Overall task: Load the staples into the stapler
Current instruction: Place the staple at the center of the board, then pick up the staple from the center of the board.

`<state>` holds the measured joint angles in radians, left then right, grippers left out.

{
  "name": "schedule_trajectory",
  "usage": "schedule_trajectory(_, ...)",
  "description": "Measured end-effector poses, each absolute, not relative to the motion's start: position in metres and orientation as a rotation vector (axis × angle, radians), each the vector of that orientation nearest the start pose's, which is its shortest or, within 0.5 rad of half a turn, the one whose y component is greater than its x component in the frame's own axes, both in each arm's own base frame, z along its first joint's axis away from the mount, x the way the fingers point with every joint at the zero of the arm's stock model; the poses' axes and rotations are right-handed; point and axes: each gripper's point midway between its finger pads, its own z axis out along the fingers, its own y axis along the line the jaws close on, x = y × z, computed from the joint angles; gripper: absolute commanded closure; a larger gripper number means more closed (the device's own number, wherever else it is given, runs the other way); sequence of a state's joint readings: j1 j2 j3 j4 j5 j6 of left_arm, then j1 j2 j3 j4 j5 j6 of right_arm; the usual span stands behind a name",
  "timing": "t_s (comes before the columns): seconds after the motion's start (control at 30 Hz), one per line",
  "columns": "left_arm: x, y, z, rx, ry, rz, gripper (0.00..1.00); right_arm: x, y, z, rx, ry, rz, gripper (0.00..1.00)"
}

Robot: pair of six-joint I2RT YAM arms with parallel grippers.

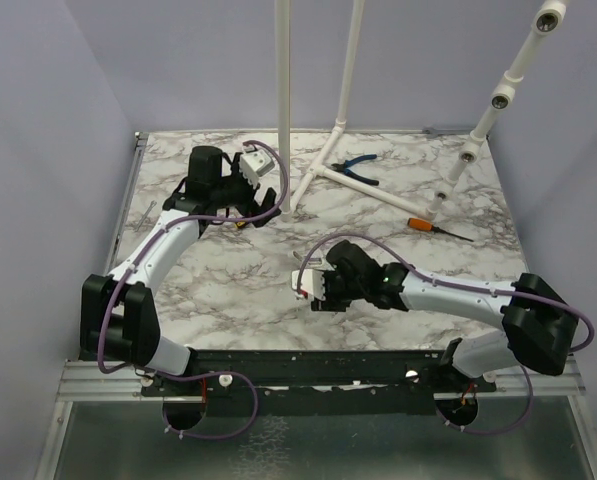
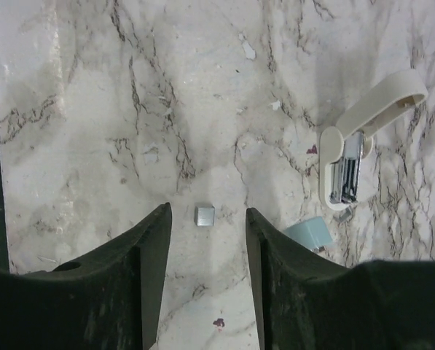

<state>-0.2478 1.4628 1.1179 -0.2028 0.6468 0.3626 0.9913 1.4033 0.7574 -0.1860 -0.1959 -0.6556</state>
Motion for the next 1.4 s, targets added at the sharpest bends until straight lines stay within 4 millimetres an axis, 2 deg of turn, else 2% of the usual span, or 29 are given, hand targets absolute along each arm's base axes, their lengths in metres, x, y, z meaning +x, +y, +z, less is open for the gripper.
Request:
schedule_trajectory(0.07, 0.378, -0.191, 0.204, 0.945, 1.814, -0.601, 0.01, 0.188, 0.297, 0.07, -1.815, 1.6, 0.427, 0.45)
schedule_trajectory(0.3, 0.379, -0.184, 0.203, 0.833, 1.885, -0.636, 0.01, 0.192, 0.278, 0.059, -1.796, 1.707, 0.532, 0.41)
schedule_trajectory(0.47, 0.38, -0.181, 0.203, 0.816, 1.892, -0.643, 0.01, 0.193, 0.269, 0.046, -1.806, 1.752, 0.591, 0.4)
schedule_trajectory(0.7, 0.376, -0.184, 0.209, 0.824, 1.874, -0.673, 0.01, 0.186, 0.267, 0.029, -1.857, 1.755, 0.626, 0.41)
schedule_trajectory(1.0, 0.372, -0.188, 0.211, 0.828, 1.867, -0.716, 0.01, 0.187, 0.268, 0.019, -1.883, 1.755, 0.627, 0.52)
schedule_trajectory(1.4, 0.368, -0.19, 0.219, 0.833, 1.844, -0.725, 0.01, 0.192, 0.278, 0.018, -1.904, 1.763, 0.657, 0.68)
